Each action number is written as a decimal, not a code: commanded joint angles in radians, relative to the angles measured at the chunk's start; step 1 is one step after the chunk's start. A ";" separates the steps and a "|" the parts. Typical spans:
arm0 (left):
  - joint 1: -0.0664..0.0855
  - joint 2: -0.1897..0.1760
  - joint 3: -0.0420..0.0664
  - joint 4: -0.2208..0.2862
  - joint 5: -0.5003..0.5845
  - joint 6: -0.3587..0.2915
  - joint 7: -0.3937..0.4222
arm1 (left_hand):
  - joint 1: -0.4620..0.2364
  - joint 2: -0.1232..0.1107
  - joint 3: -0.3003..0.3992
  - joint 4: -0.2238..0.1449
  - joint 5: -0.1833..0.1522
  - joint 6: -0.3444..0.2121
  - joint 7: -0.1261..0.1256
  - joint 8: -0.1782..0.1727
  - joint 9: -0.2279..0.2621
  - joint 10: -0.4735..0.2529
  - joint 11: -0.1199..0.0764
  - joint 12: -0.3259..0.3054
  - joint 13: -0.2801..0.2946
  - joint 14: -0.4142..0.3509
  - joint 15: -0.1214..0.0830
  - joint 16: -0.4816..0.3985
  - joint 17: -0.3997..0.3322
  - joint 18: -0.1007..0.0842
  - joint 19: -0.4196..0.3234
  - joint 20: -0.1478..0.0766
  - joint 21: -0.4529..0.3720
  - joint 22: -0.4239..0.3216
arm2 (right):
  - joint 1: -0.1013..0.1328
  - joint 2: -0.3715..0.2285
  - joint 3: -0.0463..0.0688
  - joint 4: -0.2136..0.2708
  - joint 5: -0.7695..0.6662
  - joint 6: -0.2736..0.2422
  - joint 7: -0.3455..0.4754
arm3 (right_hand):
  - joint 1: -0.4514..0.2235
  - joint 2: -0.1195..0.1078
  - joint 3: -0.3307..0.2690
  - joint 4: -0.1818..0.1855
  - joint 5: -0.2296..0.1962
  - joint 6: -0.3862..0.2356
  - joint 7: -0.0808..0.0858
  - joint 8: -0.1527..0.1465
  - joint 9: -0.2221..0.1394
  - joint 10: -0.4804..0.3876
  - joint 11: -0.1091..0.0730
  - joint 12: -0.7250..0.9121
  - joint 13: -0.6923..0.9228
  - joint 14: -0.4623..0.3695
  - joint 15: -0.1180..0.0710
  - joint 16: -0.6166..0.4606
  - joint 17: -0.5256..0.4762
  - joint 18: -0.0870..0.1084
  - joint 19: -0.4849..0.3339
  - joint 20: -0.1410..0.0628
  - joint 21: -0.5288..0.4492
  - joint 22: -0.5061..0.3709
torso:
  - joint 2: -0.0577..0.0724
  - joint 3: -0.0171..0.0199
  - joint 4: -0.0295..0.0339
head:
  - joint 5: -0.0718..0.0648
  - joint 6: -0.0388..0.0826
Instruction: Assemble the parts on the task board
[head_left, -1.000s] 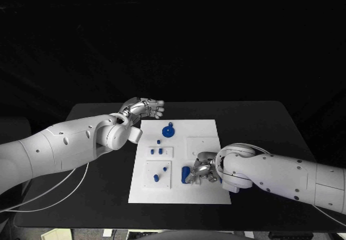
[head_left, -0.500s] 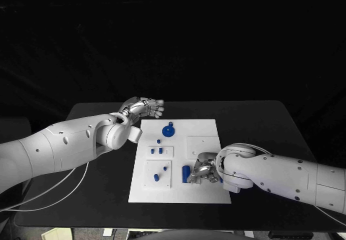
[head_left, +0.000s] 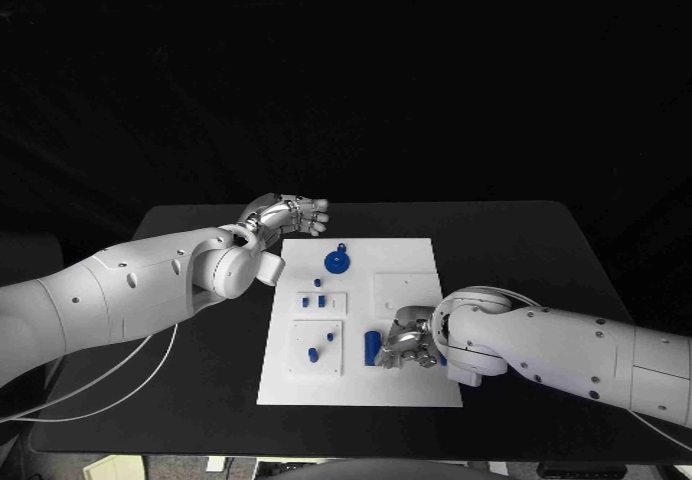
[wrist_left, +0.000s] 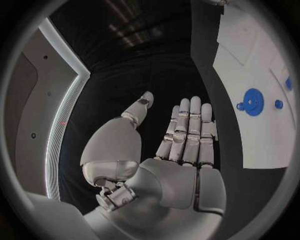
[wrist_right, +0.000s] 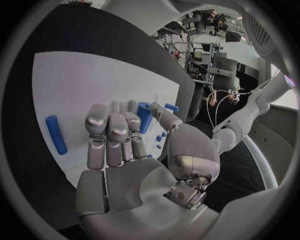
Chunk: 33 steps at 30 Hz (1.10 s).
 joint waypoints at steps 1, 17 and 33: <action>0.001 0.001 0.001 0.002 0.000 0.017 0.007 | -0.002 0.002 -0.004 -0.003 -0.001 -0.007 0.000 0.003 -0.001 -0.002 -0.002 0.001 -0.001 -0.007 0.003 -0.005 0.002 0.015 -0.006 0.004 -0.005 0.002 | 0.000 0.000 0.000 0.000 -0.027 0.007 -0.007 | -0.009 -0.003 -0.009 -0.001 -0.010 0.009 0.000 -0.007 -0.001 0.004 0.001 -0.006 0.002 0.005 -0.006 -0.003 0.001 0.089 0.000 0.009 0.003 0.014 | 0.000 -0.0007 0.0004 | -0.001 0.000; 0.001 0.001 0.001 0.001 -0.001 0.017 0.005 | 0.006 0.004 -0.001 -0.007 -0.001 -0.007 0.000 0.004 -0.002 -0.002 -0.002 0.001 -0.001 -0.006 0.003 -0.007 0.005 0.015 -0.006 0.004 -0.006 0.003 | -0.011 0.012 0.000 -0.005 -0.067 -0.010 -0.021 | 0.020 0.050 0.016 -0.016 0.008 0.012 -0.001 -0.008 -0.003 0.007 -0.001 -0.010 0.002 0.005 -0.007 -0.006 0.004 0.089 0.000 0.006 0.000 0.011 | 0.000 0.0001 -0.0002 | 0.000 -0.005; 0.001 0.000 0.001 0.000 -0.002 0.017 0.004 | 0.009 0.007 0.001 -0.008 -0.001 -0.007 0.000 0.004 -0.002 -0.002 -0.002 0.001 -0.002 -0.006 0.003 -0.008 0.007 0.015 -0.005 0.004 -0.007 0.004 | -0.011 -0.037 0.001 0.029 0.015 -0.057 0.045 | -0.034 -0.053 -0.035 -0.016 -0.003 0.006 0.002 -0.013 -0.004 0.005 0.002 -0.011 0.005 0.006 -0.005 -0.008 0.006 0.089 0.001 0.010 0.001 0.012 | 0.000 0.0003 -0.0002 | -0.001 0.000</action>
